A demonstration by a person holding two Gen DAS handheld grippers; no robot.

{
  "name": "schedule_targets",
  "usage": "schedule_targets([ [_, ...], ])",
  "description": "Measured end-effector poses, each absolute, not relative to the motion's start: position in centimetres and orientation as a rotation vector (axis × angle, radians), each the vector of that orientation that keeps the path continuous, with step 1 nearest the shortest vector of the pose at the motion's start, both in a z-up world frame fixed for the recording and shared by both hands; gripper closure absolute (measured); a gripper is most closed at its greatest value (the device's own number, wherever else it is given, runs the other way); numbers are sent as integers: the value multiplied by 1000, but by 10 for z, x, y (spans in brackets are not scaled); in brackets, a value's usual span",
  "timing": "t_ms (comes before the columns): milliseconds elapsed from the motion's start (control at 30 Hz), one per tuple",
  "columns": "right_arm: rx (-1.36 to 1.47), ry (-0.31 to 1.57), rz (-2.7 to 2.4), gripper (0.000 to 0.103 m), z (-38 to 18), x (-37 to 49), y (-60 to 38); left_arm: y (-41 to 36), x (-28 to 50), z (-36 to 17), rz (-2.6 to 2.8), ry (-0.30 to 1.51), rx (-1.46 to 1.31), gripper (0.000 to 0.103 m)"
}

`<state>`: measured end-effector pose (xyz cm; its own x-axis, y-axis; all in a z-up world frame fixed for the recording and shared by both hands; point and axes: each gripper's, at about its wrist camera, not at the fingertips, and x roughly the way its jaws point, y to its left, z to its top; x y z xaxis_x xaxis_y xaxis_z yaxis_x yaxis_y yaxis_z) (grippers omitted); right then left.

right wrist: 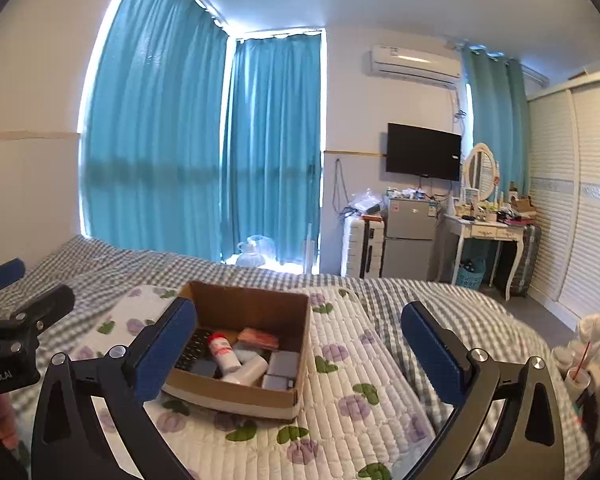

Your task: Organize rigid objects

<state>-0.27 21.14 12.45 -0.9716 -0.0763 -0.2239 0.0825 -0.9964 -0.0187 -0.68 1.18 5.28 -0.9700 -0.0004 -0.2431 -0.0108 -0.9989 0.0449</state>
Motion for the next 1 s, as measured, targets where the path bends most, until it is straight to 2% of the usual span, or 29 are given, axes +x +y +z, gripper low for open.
schedule_targets([
  [167, 434, 69, -3038, 0, 91, -14, 215, 8, -13, 28, 3097, 61, -488, 0],
  [1000, 472, 58, -3024, 0, 78, -20, 211, 7, -16, 25, 3131, 66, -485, 0],
])
